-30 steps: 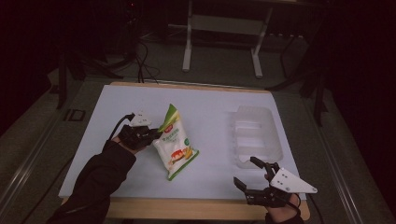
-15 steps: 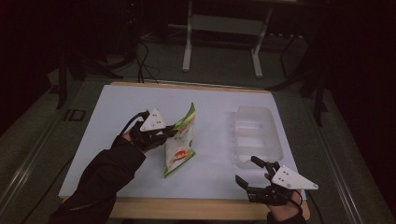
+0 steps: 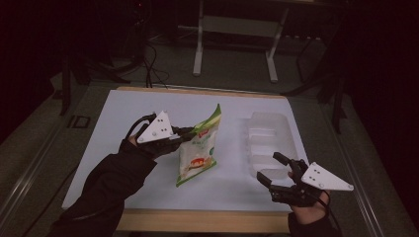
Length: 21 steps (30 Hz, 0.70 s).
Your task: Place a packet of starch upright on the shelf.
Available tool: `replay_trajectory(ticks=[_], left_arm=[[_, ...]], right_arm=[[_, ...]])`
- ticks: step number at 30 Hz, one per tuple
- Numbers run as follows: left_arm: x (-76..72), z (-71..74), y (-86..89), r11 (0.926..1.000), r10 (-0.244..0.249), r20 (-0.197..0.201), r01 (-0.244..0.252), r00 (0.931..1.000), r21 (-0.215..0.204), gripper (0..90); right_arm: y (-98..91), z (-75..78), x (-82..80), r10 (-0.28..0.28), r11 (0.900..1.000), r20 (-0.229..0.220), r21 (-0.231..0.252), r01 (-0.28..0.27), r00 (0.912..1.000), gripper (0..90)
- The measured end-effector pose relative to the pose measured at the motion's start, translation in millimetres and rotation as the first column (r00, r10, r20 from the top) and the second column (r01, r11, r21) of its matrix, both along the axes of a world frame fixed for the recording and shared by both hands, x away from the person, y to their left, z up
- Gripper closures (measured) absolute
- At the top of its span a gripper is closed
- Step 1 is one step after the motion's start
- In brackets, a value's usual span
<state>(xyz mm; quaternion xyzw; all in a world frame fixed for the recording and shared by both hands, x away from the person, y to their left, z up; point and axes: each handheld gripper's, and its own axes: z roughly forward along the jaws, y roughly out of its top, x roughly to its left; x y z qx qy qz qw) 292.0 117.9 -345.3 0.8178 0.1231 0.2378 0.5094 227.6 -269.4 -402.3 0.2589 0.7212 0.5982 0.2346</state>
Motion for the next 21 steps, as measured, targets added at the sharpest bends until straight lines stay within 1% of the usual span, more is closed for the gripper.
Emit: replay_trajectory(ticks=[2, 3, 4, 5, 7, 8, 9, 10, 11, 12, 13, 14, 15, 16, 17, 19, 20, 21], left_arm=[[-2.8, 4.2, -2.2, 0.9997, -0.024, 0.001, 0.024, 0.9997, -0.010, 83.3], [-4.6, 5.7, -3.4, 0.9995, -0.028, 0.009, 0.028, 0.9996, -0.013, 83.3], [-5.8, 7.2, -4.4, 0.9989, -0.043, 0.004, 0.043, 0.9991, -0.018, 83.3], [-7.8, 8.0, -5.7, 0.9988, -0.046, 0.015, 0.046, 0.9988, -0.018, 83.4], [-10.9, 10.1, -7.3, 0.9974, -0.067, 0.012, 0.067, 0.9977, -0.026, 83.4], [-13.2, 10.8, -8.0, 0.9975, -0.065, 0.029, 0.066, 0.9975, -0.027, 83.4], [-14.4, 11.9, -8.9, 0.9964, -0.078, 0.027, 0.079, 0.9966, -0.031, 83.5], [-15.9, 12.8, -10.0, 0.9963, -0.081, 0.033, 0.082, 0.9961, -0.023, 83.5], [-17.6, 13.3, -11.0, 0.9963, -0.081, 0.042, 0.082, 0.9959, -0.026, 83.5], [-18.3, 14.0, -11.9, 0.9951, -0.093, 0.037, 0.095, 0.9950, -0.030, 83.5], [-19.5, 14.3, -13.1, 0.9950, -0.094, 0.045, 0.095, 0.9946, -0.029, 83.6], [-20.5, 14.8, -13.9, 0.9944, -0.100, 0.044, 0.101, 0.9940, -0.031, 83.6], [-21.4, 15.2, -14.8, 0.9933, -0.110, 0.043, 0.111, 0.9930, -0.032, 83.6], [-23.2, 15.4, -16.0, 0.9936, -0.108, 0.056, 0.109, 0.9926, -0.028, 83.7], [-23.9, 16.0, -16.9, 0.9921, -0.119, 0.047, 0.120, 0.9918, -0.034, 83.7], [-26.7, 16.9, -18.7, 0.9919, -0.122, 0.061, 0.124, 0.9906, -0.029, 83.8], [-27.6, 17.7, -19.4, 0.9904, -0.133, 0.051, 0.134, 0.9898, -0.033, 83.8], [-29.2, 18.4, -20.1, 0.9906, -0.131, 0.065, 0.134, 0.9892, -0.029, 83.8]], right_arm=[[2.6, 6.7, 3.7, 0.008, 0.9999, 0.014, -0.011, -0.008, 0.9999, 19.8], [4.4, 10.0, 6.4, 0.020, 0.9997, 0.017, -0.017, -0.020, 0.9997, 19.8], [6.2, 13.2, 9.0, 0.019, 0.9996, 0.020, -0.020, -0.018, 0.9996, 19.8], [7.8, 16.5, 12.0, 0.025, 0.9994, 0.028, -0.023, -0.024, 0.9993, 20.2], [12.1, 23.0, 18.7, 0.044, 0.9988, 0.024, -0.024, -0.044, 0.9987, 21.6], [14.4, 26.2, 21.9, 0.052, 0.9983, 0.021, -0.025, -0.052, 0.9984, 22.0], [16.8, 29.1, 25.5, 0.066, 0.9976, 0.013, -0.021, -0.066, 0.9977, 22.0], [19.1, 32.0, 28.7, 0.069, 0.9976, 0.012, -0.014, -0.068, 0.9976, 21.4], [21.9, 34.8, 32.6, 0.078, 0.9969, 0.003, -0.010, -0.078, 0.9969, 19.1], [25.1, 37.3, 37.1, 0.090, 0.9959, -0.012, -0.008, -0.090, 0.9958, 16.9], [28.1, 39.4, 40.7, 0.093, 0.9957, -0.018, -0.002, -0.093, 0.9955, 16.3], [31.1, 40.9, 44.8, 0.108, 0.9942, -0.018, 0.002, -0.108, 0.9940, 16.3], [34.6, 42.0, 48.6, 0.121, 0.9927, -0.028, 0.005, -0.121, 0.9923, 15.1], [38.2, 42.7, 51.5, 0.122, 0.9925, -0.035, 0.005, -0.122, 0.9919, 14.7], [41.6, 42.7, 54.8, 0.129, 0.9916, -0.037, 0.002, -0.129, 0.9909, 14.7], [48.1, 41.4, 60.6, 0.141, 0.9899, -0.052, 0.001, -0.141, 0.9886, 14.7], [51.0, 40.2, 63.3, 0.153, 0.9881, -0.065, 0.004, -0.154, 0.9860, 14.7], [53.3, 38.7, 66.1, 0.166, 0.9860, -0.078, 0.010, -0.166, 0.9830, 14.7]])
